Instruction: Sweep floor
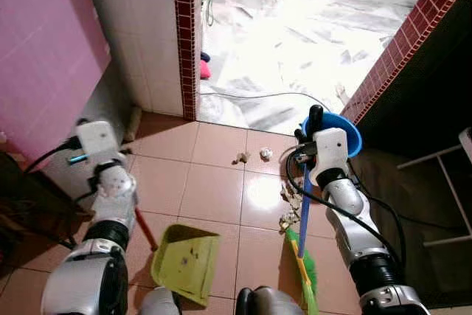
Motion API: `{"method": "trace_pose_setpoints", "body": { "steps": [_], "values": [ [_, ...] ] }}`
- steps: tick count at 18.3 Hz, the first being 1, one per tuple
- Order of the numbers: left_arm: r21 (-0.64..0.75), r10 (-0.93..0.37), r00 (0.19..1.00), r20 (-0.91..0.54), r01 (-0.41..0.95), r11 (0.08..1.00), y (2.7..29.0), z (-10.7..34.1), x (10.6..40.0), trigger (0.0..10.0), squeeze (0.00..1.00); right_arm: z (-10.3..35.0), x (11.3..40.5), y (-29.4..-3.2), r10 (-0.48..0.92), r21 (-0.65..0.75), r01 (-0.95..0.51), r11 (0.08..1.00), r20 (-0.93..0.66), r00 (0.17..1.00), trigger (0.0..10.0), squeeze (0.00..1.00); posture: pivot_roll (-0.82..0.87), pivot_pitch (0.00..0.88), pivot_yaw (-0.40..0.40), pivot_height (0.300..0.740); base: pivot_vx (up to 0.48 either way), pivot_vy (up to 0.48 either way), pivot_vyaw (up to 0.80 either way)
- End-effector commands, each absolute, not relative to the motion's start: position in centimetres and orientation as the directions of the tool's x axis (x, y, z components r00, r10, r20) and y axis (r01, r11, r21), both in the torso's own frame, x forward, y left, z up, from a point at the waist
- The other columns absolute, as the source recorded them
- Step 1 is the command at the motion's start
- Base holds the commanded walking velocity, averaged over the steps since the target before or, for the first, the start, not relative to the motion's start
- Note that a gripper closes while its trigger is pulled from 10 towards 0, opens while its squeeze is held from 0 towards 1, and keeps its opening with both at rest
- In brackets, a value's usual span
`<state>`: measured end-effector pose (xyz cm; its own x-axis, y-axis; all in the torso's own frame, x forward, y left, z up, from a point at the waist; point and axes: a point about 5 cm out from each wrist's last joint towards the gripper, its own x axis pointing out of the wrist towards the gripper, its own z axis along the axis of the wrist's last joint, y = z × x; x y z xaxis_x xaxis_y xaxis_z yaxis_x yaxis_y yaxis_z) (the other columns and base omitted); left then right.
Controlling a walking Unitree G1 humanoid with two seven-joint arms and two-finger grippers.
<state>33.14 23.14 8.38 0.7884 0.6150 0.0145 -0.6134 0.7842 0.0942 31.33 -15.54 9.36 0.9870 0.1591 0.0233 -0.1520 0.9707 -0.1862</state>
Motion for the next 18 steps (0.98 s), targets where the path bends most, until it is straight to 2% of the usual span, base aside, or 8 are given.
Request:
{"method": "trace_pose_setpoints", "body": {
  "steps": [1, 4, 7, 11, 13, 15, 18],
  "values": [
    [0.08, 0.654, 0.754, -0.07, -0.649, 0.757, 22.9, 7.4, 32.9, 0.0, 0.0, 10.2, 31.5, -15.9, 0.159, -0.205, -0.144, 0.968, 0.059, 0.985, 10.0, 0.0, -0.08, 0.066, -0.085, 0.74, 0.0, 0.0, 0.0],
    [0.045, 0.706, 0.701, -0.099, -0.705, 0.707, 22.2, 8.2, 33.7, 0.0, 0.0, 10.3, 31.5, -15.7, 0.164, -0.201, -0.148, 0.968, 0.063, 0.984, 10.0, 0.0, -0.09, 0.065, -0.082, 0.74, 0.0, 0.0, 0.0],
    [0.014, 0.783, 0.608, -0.129, -0.789, 0.615, 22.6, 9.0, 34.1, 0.0, 0.0, 10.4, 31.2, -16.0, 0.162, -0.206, -0.145, 0.968, 0.068, 0.984, 10.0, 0.0, -0.12, 0.062, -0.074, 0.74, 0.0, 0.0, 0.0],
    [0.02, 0.81, 0.571, -0.133, -0.815, 0.579, 23.1, 9.5, 34.3, 0.0, 0.0, 10.5, 30.9, -16.4, 0.157, -0.216, -0.138, 0.966, 0.071, 0.985, 10.0, 0.0, -0.13, 0.064, -0.071, 0.74, 0.0, 0.0, 0.0],
    [0.045, 0.821, 0.565, -0.085, -0.821, 0.569, 23.6, 10.1, 34.4, 0.0, 0.0, 10.5, 30.8, -16.4, 0.155, -0.217, -0.136, 0.967, 0.073, 0.985, 10.0, 0.0, -0.13, 0.069, -0.065, 0.74, 0.0, 0.0, 0.0],
    [0.14, 0.836, 0.541, 0.091, -0.838, 0.527, 24.1, 12.3, 34.9, 0.0, 0.0, 10.5, 30.7, -16.2, 0.161, -0.214, -0.143, 0.966, 0.072, 0.984, 10.0, 0.0, -0.13, 0.074, -0.07, 0.74, 0.0, 0.0, 0.0],
    [0.148, 0.829, 0.535, 0.161, -0.844, 0.516, 23.8, 13.5, 35.3, 0.0, 0.0, 10.5, 30.7, -16.0, 0.172, -0.216, -0.153, 0.964, 0.071, 0.983, 10.0, 0.0, -0.13, 0.075, -0.075, 0.74, 0.0, 0.0, 0.0]
  ]
}}
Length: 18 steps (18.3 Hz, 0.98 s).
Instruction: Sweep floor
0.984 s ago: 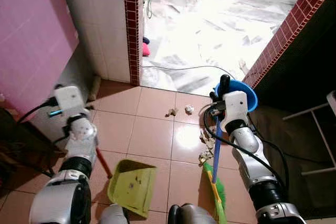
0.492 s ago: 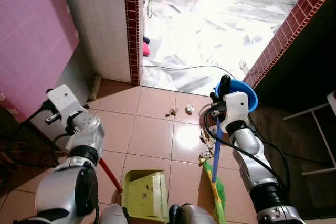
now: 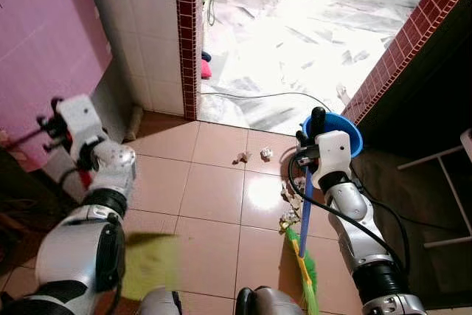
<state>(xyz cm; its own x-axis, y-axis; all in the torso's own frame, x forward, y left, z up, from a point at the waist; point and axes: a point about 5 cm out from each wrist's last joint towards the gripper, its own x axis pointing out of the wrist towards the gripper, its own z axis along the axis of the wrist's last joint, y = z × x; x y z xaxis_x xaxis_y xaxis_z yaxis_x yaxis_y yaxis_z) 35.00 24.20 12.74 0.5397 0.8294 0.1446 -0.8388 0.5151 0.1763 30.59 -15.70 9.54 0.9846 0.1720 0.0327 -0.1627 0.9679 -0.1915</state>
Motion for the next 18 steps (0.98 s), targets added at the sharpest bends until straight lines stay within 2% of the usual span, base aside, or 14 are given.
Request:
{"method": "trace_pose_setpoints", "body": {
  "steps": [1, 4, 5, 6, 7, 9, 13, 14, 15, 16, 18],
  "values": [
    [0.145, 0.824, 0.541, 0.165, -0.84, 0.523, 23.7, 13.5, 35.4, 0.0, 0.0, 10.6, 30.7, -16.0, 0.174, -0.217, -0.155, 0.964, 0.072, 0.982, 10.0, 0.0, -0.13, 0.073, -0.075, 0.74, 0.0, 0.0, 0.0],
    [0.152, 0.82, 0.555, 0.139, -0.83, 0.536, 23.7, 12.8, 35.1, 0.0, 0.0, 10.9, 30.8, -16.2, 0.176, -0.22, -0.155, 0.963, 0.079, 0.981, 10.0, 0.0, -0.14, 0.069, -0.069, 0.74, 0.0, 0.0, 0.0],
    [0.145, 0.816, 0.564, 0.124, -0.824, 0.547, 23.7, 12.6, 35.2, 0.9, 0.0, 10.9, 30.7, -16.2, 0.176, -0.221, -0.155, 0.963, 0.08, 0.981, 10.0, 0.0, -0.14, 0.069, -0.069, 0.74, 0.0, 0.0, 0.0],
    [0.139, 0.815, 0.569, 0.11, -0.82, 0.555, 23.6, 12.6, 35.2, 0.8, 0.0, 10.9, 30.6, -16.3, 0.177, -0.222, -0.156, 0.962, 0.08, 0.981, 10.0, 0.0, -0.15, 0.063, -0.069, 0.74, 0.0, 0.0, 0.0],
    [0.131, 0.822, 0.562, 0.096, -0.826, 0.549, 23.6, 12.8, 35.4, 0.0, 0.0, 10.9, 30.5, -16.3, 0.18, -0.226, -0.158, 0.961, 0.081, 0.98, 10.0, 0.0, -0.15, 0.063, -0.069, 0.74, 0.0, 0.0, 0.0],
    [0.094, 0.829, 0.557, 0.047, -0.829, 0.552, 23.3, 13.2, 35.9, 1.5, 0.0, 11.1, 30.5, -16.3, 0.19, -0.239, -0.164, 0.957, 0.088, 0.978, 10.0, 0.0, -0.17, 0.056, -0.066, 0.74, 0.0, 0.0, 0.0],
    [0.056, 0.812, 0.583, 0.031, -0.812, 0.581, 22.1, 14.1, 36.7, 1.5, 0.0, 11.3, 30.1, -16.4, 0.191, -0.244, -0.164, 0.956, 0.094, 0.977, 10.0, 0.0, -0.2, 0.057, -0.054, 0.74, 0.0, 0.0, 0.0],
    [0.052, 0.809, 0.588, 0.021, -0.809, 0.586, 21.8, 14.1, 36.8, 2.6, 0.0, 11.3, 29.9, -16.3, 0.2, -0.248, -0.171, 0.953, 0.095, 0.975, 10.0, 0.0, -0.2, 0.058, -0.053, 0.74, 0.0, 0.0, 0.0],
    [0.054, 0.805, 0.592, 0.017, -0.805, 0.591, 21.4, 14.0, 36.9, 8.0, 0.65, 11.3, 29.7, -16.3, 0.201, -0.251, -0.173, 0.952, 0.094, 0.975, 10.0, 0.0, -0.2, 0.063, -0.053, 0.74, 0.0, 0.0, 0.0],
    [0.059, 0.806, 0.591, 0.014, -0.806, 0.59, 21.3, 13.9, 36.8, 10.0, 1.0, 11.2, 29.7, -16.3, 0.202, -0.251, -0.173, 0.952, 0.093, 0.975, 10.0, 0.0, -0.2, 0.063, -0.053, 0.74, 0.0, 0.0, 0.0],
    [0.081, 0.798, 0.602, -0.015, -0.795, 0.601, 21.0, 13.0, 36.6, 10.0, 1.0, 11.3, 29.6, -16.2, 0.201, -0.248, -0.173, 0.953, 0.093, 0.975, 10.0, 0.0, -0.2, 0.064, -0.047, 0.74, 0.0, 0.0, 0.0]
  ]
}}
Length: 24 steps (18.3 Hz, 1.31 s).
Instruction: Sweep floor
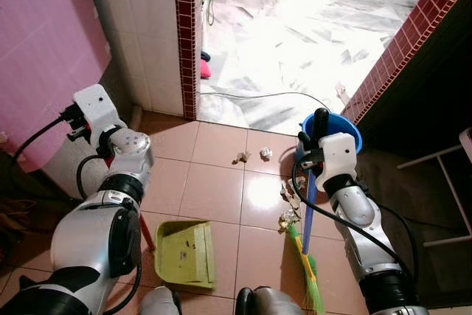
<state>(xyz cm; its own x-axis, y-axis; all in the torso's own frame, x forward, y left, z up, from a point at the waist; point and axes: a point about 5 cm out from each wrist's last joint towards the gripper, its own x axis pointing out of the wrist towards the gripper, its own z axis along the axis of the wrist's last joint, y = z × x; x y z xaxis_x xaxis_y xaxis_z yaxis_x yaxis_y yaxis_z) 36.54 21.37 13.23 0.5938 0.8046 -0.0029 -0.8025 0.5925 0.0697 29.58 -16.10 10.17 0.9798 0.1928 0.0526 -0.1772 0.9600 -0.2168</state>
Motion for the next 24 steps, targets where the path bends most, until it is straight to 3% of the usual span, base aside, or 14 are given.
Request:
{"method": "trace_pose_setpoints", "body": {
  "steps": [1, 2, 3, 4, 5, 6, 8, 9, 13, 18, 24],
  "values": [
    [0.101, 0.801, 0.598, -0.021, -0.796, 0.597, 21.0, 12.7, 36.4, 10.0, 1.0, 11.3, 29.7, -16.1, 0.201, -0.247, -0.173, 0.954, 0.095, 0.975, 10.0, 0.0, -0.2, 0.067, -0.045, 0.74, 0.0, 0.0, 0.0],
    [0.116, 0.797, 0.604, -0.029, -0.79, 0.603, 20.9, 12.3, 36.3, 10.0, 1.0, 11.4, 29.7, -16.1, 0.201, -0.245, -0.172, 0.954, 0.096, 0.975, 10.0, 0.0, -0.2, 0.066, -0.045, 0.74, 0.0, 0.0, 0.0],
    [0.126, 0.787, 0.616, -0.033, -0.779, 0.615, 20.9, 12.0, 36.2, 10.0, 0.94, 11.4, 29.6, -16.1, 0.201, -0.246, -0.172, 0.954, 0.095, 0.975, 10.0, 0.0, -0.2, 0.067, -0.046, 0.74, 0.0, 0.0, 0.0],
    [0.123, 0.777, 0.628, -0.041, -0.769, 0.628, 20.7, 11.7, 36.1, 10.0, 0.71, 11.3, 29.4, -16.1, 0.202, -0.246, -0.174, 0.953, 0.093, 0.975, 10.0, 0.0, -0.2, 0.067, -0.046, 0.74, 0.0, 0.0, 0.0],
    [0.13, 0.772, 0.634, -0.038, -0.763, 0.633, 20.6, 11.7, 36.1, 10.0, 0.71, 11.3, 29.5, -16.1, 0.202, -0.247, -0.175, 0.953, 0.091, 0.975, 10.0, 0.0, -0.2, 0.065, -0.049, 0.74, 0.0, 0.0, 0.0],
    [0.13, 0.756, 0.654, -0.04, -0.746, 0.653, 20.2, 11.5, 36.2, 10.0, 0.59, 11.3, 29.6, -16.2, 0.204, -0.246, -0.177, 0.953, 0.09, 0.975, 10.0, 0.0, -0.19, 0.062, -0.052, 0.74, 0.0, 0.0, 0.0],
    [0.134, 0.722, 0.691, -0.041, -0.712, 0.689, 19.3, 11.2, 36.2, 10.0, 0.55, 11.5, 29.9, -15.9, 0.208, -0.244, -0.18, 0.953, 0.094, 0.974, 10.0, 0.0, -0.18, 0.061, -0.053, 0.74, 0.0, 0.0, 0.0],
    [0.139, 0.705, 0.709, -0.039, -0.694, 0.706, 18.8, 11.1, 36.2, 10.0, 1.0, 11.5, 30.1, -15.7, 0.21, -0.241, -0.182, 0.953, 0.097, 0.973, 10.0, 0.0, -0.17, 0.06, -0.053, 0.74, 0.0, 0.0, 0.0],
    [0.144, 0.592, 0.806, -0.013, -0.584, 0.799, 17.6, 10.4, 36.1, 10.0, 1.0, 11.3, 30.4, -14.9, 0.217, -0.22, -0.192, 0.956, 0.097, 0.971, 10.0, 0.0, -0.12, 0.058, -0.05, 0.74, 0.0, 0.0, 0.0],
    [0.179, 0.556, 0.83, 0.051, -0.555, 0.812, 18.1, 9.9, 35.3, 10.0, 1.0, 11.1, 30.7, -14.4, 0.223, -0.203, -0.2, 0.959, 0.098, 0.97, 10.0, 0.0, -0.08, 0.055, -0.048, 0.74, 0.0, 0.0, 0.0],
    [0.258, 0.407, 0.906, 0.119, -0.424, 0.868, 19.2, 9.4, 33.7, 10.0, 1.0, 11.0, 31.1, -13.9, 0.229, -0.192, -0.206, 0.96, 0.104, 0.968, 10.0, 0.0, -0.04, 0.054, -0.044, 0.74, 0.0, 0.0, 0.0]
  ]
}}
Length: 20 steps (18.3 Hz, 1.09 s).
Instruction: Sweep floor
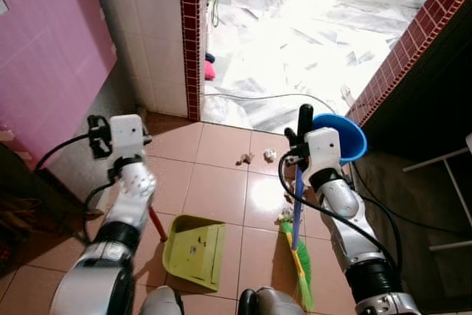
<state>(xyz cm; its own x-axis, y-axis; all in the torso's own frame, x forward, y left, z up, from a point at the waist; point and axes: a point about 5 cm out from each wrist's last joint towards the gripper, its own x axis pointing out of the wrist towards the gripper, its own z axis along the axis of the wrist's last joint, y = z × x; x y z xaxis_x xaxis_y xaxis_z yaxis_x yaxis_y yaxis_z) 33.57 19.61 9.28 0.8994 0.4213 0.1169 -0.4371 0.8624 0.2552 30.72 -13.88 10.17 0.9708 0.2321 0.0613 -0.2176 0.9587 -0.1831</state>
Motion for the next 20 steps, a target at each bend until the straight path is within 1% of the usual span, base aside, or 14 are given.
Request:
{"method": "trace_pose_setpoints", "body": {
  "steps": [1, 3, 6, 7, 8, 9, 14, 15, 16, 17, 20],
  "values": [
    [0.261, 0.392, 0.914, 0.106, -0.406, 0.876, 19.5, 9.2, 33.4, 10.0, 1.0, 10.9, 31.1, -13.9, 0.229, -0.191, -0.206, 0.96, 0.103, 0.968, 10.0, 0.0, -0.04, 0.054, -0.044, 0.74, 0.0, 0.0, 0.0],
    [0.278, 0.346, 0.933, 0.094, -0.358, 0.891, 20.0, 8.9, 32.7, 10.0, 1.0, 10.8, 31.2, -13.8, 0.227, -0.189, -0.205, 0.96, 0.104, 0.968, 10.0, 0.0, -0.02, 0.054, -0.041, 0.74, 0.0, 0.0, 0.0],
    [0.289, 0.302, 0.952, 0.058, -0.305, 0.907, 20.0, 8.4, 31.9, 10.0, 1.0, 10.9, 31.2, -13.8, 0.227, -0.187, -0.205, 0.961, 0.105, 0.968, 10.0, 0.0, -0.02, 0.055, -0.04, 0.74, 0.0, 0.0, 0.0],
    [0.28, 0.284, 0.958, 0.047, -0.286, 0.917, 19.9, 8.2, 31.5, 10.0, 0.82, 10.8, 31.2, -13.8, 0.227, -0.187, -0.205, 0.961, 0.105, 0.968, 10.0, 0.0, -0.02, 0.055, -0.04, 0.74, 0.0, 0.0, 0.0],
    [0.284, 0.271, 0.962, 0.035, -0.27, 0.92, 19.9, 8.1, 31.2, 10.0, 0.0, 10.8, 31.2, -13.8, 0.226, -0.187, -0.204, 0.961, 0.104, 0.968, 10.0, 0.0, -0.02, 0.056, -0.038, 0.74, 0.0, 0.0, 0.0],
    [0.287, 0.257, 0.966, 0.009, -0.249, 0.925, 20.2, 7.8, 30.4, 10.0, 0.0, 10.7, 31.1, -13.9, 0.225, -0.188, -0.203, 0.961, 0.103, 0.969, 10.0, 0.0, -0.02, 0.058, -0.039, 0.74, 0.0, 0.0, 0.0],
    [0.267, 0.198, 0.975, -0.101, -0.165, 0.949, 21.1, 6.3, 29.2, 10.0, 0.0, 10.6, 31.2, -13.8, 0.229, -0.189, -0.207, 0.96, 0.102, 0.968, 10.0, 0.0, -0.01, 0.057, -0.046, 0.74, 0.0, 0.0, 0.0],
    [0.256, 0.188, 0.974, -0.126, -0.151, 0.955, 21.2, 6.1, 29.1, 3.8, 0.0, 10.6, 31.2, -13.8, 0.229, -0.19, -0.207, 0.96, 0.101, 0.968, 10.0, 0.0, -0.01, 0.057, -0.046, 0.74, 0.0, 0.0, 0.0],
    [0.244, 0.187, 0.973, -0.139, -0.149, 0.958, 21.5, 5.9, 29.2, 1.0, 0.0, 10.6, 31.2, -13.8, 0.23, -0.191, -0.208, 0.959, 0.101, 0.968, 10.0, 0.0, -0.01, 0.057, -0.046, 0.74, 0.0, 0.0, 0.0],
    [0.234, 0.183, 0.97, -0.16, -0.142, 0.962, 21.7, 5.7, 29.4, 0.0, 0.0, 10.6, 31.2, -13.8, 0.23, -0.191, -0.208, 0.959, 0.101, 0.968, 10.0, 0.0, -0.01, 0.059, -0.047, 0.74, 0.0, 0.0, 0.0],
    [0.228, 0.204, 0.957, -0.204, -0.156, 0.961, 22.7, 5.2, 29.9, 0.0, 0.0, 10.6, 31.1, -14.0, 0.226, -0.196, -0.203, 0.959, 0.101, 0.969, 10.0, 0.0, -0.03, 0.062, -0.045, 0.74, 0.0, 0.0, 0.0]
  ]
}}
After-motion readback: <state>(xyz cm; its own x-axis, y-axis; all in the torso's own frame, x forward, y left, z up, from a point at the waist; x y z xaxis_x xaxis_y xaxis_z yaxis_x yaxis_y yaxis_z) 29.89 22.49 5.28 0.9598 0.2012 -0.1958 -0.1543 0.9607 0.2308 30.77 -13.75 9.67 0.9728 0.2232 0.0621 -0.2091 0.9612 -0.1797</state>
